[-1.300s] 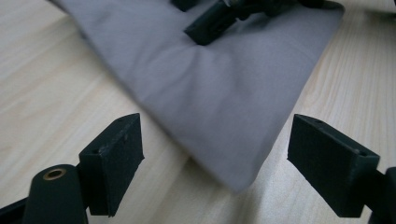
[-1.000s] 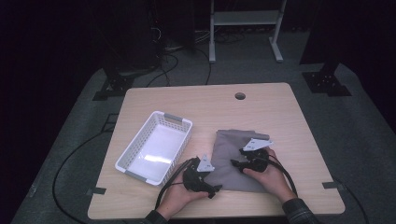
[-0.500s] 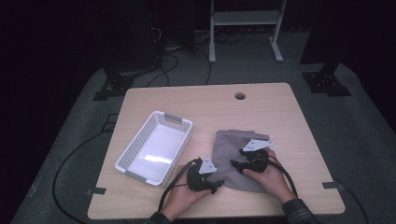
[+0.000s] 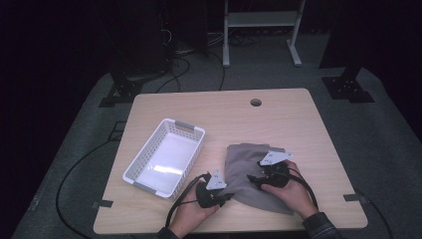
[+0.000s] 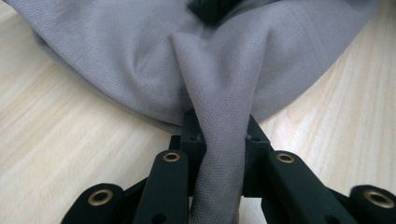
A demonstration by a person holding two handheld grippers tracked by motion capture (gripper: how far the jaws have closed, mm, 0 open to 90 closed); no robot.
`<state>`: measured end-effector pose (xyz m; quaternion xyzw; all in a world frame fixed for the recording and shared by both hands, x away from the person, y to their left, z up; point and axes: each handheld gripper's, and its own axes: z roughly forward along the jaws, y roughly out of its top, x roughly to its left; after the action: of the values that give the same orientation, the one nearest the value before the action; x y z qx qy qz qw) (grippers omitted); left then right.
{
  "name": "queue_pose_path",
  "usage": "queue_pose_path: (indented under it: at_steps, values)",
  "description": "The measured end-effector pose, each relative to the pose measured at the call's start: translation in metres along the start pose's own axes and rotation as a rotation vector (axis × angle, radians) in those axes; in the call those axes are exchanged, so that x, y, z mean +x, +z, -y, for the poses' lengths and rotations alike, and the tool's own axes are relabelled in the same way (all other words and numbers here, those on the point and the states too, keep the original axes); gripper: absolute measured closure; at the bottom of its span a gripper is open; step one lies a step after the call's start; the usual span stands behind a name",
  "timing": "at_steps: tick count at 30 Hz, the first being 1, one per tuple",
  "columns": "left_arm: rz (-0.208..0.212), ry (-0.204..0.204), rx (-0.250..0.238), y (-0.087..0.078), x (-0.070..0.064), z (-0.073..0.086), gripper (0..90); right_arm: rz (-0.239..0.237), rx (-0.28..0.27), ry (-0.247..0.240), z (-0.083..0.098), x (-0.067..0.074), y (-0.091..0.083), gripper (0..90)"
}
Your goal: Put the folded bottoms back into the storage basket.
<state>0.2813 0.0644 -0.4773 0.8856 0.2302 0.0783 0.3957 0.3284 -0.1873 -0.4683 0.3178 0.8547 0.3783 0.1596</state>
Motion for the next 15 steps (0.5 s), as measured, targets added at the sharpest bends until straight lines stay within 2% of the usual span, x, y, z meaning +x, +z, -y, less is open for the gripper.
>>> queue_pose_path:
  at_steps: [5, 8, 12, 15]
  values:
    - [0.019, -0.016, 0.003, -0.007, 0.002, 0.006, 75.5, 0.027, -0.073, 0.011, -0.014, -0.020, -0.021, 28.5]
    - [0.027, -0.033, 0.000, -0.011, 0.002, 0.010, 75.5, 0.036, -0.091, 0.028, -0.021, -0.036, -0.025, 24.7]
    - [0.032, -0.063, -0.013, -0.015, 0.003, 0.014, 75.1, 0.020, -0.065, 0.056, -0.023, -0.056, -0.015, 22.1]
    - [0.027, -0.061, -0.012, -0.016, 0.002, 0.016, 74.8, -0.014, -0.018, 0.075, -0.018, -0.066, 0.000, 20.9]
